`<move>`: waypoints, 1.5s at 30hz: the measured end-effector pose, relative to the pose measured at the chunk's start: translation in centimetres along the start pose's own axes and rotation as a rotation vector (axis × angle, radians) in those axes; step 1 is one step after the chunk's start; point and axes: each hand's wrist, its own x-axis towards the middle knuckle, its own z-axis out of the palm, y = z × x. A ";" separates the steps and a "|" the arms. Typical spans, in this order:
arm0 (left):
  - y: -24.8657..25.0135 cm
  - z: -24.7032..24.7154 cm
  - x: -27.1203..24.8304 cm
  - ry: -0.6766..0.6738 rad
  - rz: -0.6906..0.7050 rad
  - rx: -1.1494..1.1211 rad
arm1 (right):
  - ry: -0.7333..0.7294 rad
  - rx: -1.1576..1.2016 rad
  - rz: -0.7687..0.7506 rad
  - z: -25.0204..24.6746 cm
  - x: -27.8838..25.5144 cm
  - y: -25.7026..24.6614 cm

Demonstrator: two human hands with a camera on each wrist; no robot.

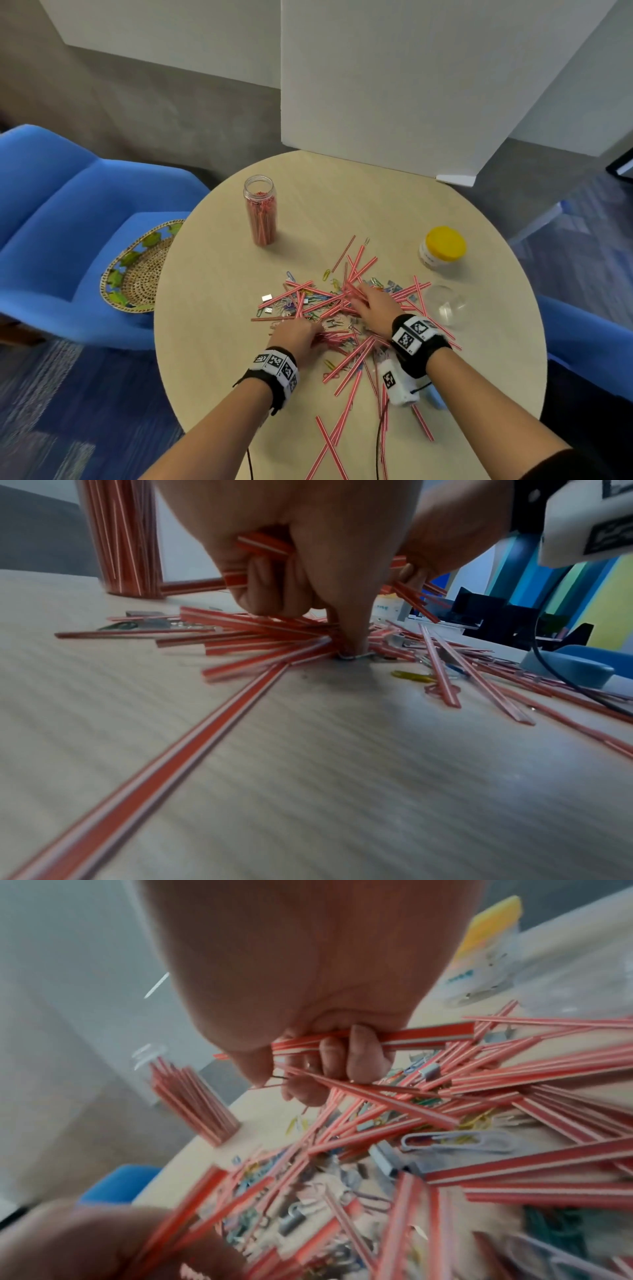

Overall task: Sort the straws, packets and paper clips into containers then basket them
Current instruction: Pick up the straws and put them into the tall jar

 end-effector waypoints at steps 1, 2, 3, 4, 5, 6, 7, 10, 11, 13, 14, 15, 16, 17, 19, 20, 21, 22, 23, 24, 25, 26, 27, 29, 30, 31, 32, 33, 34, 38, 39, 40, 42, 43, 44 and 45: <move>0.0 0.1 0.2 0.007 0.014 0.012 | 0.013 0.055 -0.006 -0.4 0.0 0.0; 0.1 0.0 0.3 0.011 0.029 0.020 | 0.017 0.099 -0.013 -0.7 -0.1 0.0; 0.1 -0.1 0.4 0.012 0.040 0.025 | 0.018 0.129 -0.023 -1.0 -0.2 0.0; 0.1 -0.3 0.4 0.021 0.050 0.029 | 0.021 0.146 -0.034 -1.4 -0.3 -0.1; 0.0 -0.5 0.4 0.041 0.054 0.029 | 0.030 0.153 -0.040 -1.7 -0.3 -0.1; 0.0 -0.9 0.5 0.067 0.057 0.022 | 0.049 0.165 -0.041 -2.1 -0.3 -0.1; -0.1 -1.2 0.5 0.091 0.054 0.003 | 0.073 0.180 -0.035 -2.4 -0.3 -0.1; -0.5 -2.3 0.6 0.169 0.026 -0.071 | 0.128 0.230 -0.006 -3.5 0.1 -0.1; -0.6 -2.6 0.7 0.182 0.017 -0.122 | 0.141 0.257 0.011 -3.9 0.2 -0.1; -0.8 -3.2 1.1 0.219 0.001 -0.272 | 0.160 0.322 0.044 -4.4 0.4 0.0; -0.8 -3.5 1.2 0.240 -0.017 -0.342 | 0.163 0.349 0.062 -4.5 0.5 0.0; -0.8 -3.8 1.3 0.258 -0.050 -0.395 | 0.160 0.373 0.077 -4.6 0.5 -0.1; -0.8 -4.2 1.5 0.271 -0.091 -0.443 | 0.150 0.400 0.087 -4.7 0.6 -0.2; -0.8 -4.6 1.6 0.286 -0.139 -0.517 | 0.135 0.435 0.095 -4.7 0.6 -0.2; -1.0 -5.7 1.9 0.289 -0.262 -0.851 | 0.092 0.539 0.112 -4.7 0.8 -0.3; -1.1 -6.3 2.2 0.280 -0.312 -1.069 | 0.069 0.608 0.118 -4.7 0.9 -0.4; -1.4 -6.6 2.4 0.274 -0.341 -1.268 | 0.048 0.666 0.125 -4.7 1.0 -0.6; -1.6 -7.0 2.7 0.275 -0.346 -1.422 | 0.039 0.703 0.131 -4.7 1.1 -0.9; -1.9 -7.4 2.9 0.270 -0.343 -1.538 | 0.038 0.716 0.136 -4.8 1.2 -1.1; -2.0 -7.8 3.0 0.254 -0.333 -1.625 | 0.040 0.719 0.139 -4.8 1.3 -1.4; -2.1 -8.3 3.2 0.236 -0.322 -1.693 | 0.040 0.720 0.141 -4.9 1.4 -1.7; -2.2 -8.9 3.3 0.222 -0.317 -1.742 | 0.030 0.728 0.143 -5.0 1.7 -2.0; -2.2 -9.5 3.4 0.211 -0.317 -1.787 | 0.012 0.751 0.147 -5.0 1.9 -2.2; -2.5 -10.9 3.4 0.190 -0.330 -1.894 | -0.043 0.878 0.172 -5.1 2.5 -2.8; -2.7 -11.6 3.4 0.171 -0.334 -1.939 | -0.073 0.992 0.190 -5.2 2.7 -3.1; -3.0 -12.1 3.5 0.151 -0.335 -1.958 | -0.108 1.095 0.197 -5.4 2.9 -3.4; -3.4 -12.6 3.5 0.145 -0.335 -1.932 | -0.139 1.138 0.194 -5.6 3.1 -3.6; -3.7 -13.1 3.6 0.167 -0.338 -1.862 | -0.162 1.094 0.181 -5.9 3.4 -3.8; -3.9 -13.6 3.7 0.211 -0.343 -1.754 | -0.175 0.979 0.157 -6.0 3.6 -3.9; -4.9 -17.0 4.5 0.391 -0.326 -1.542 | -0.228 0.749 0.130 -5.9 4.6 -4.4; -5.4 -18.1 4.7 0.427 -0.302 -1.540 | -0.230 0.796 0.135 -5.9 4.6 -4.7; -6.0 -19.2 5.0 0.460 -0.283 -1.533 | -0.221 0.857 0.134 -6.0 4.7 -5.1; -7.1 -21.7 5.4 0.550 -0.275 -1.502 | -0.162 0.956 0.101 -6.4 4.7 -6.4; -7.5 -22.9 5.6 0.614 -0.274 -1.490 | -0.119 0.991 0.071 -6.9 4.8 -7.3; -8.0 -24.1 5.8 0.684 -0.269 -1.483 | -0.080 1.024 0.036 -7.5 4.8 -8.2; -8.4 -25.2 6.1 0.748 -0.259 -1.482 | -0.049 1.053 -0.002 -8.1 5.0 -9.2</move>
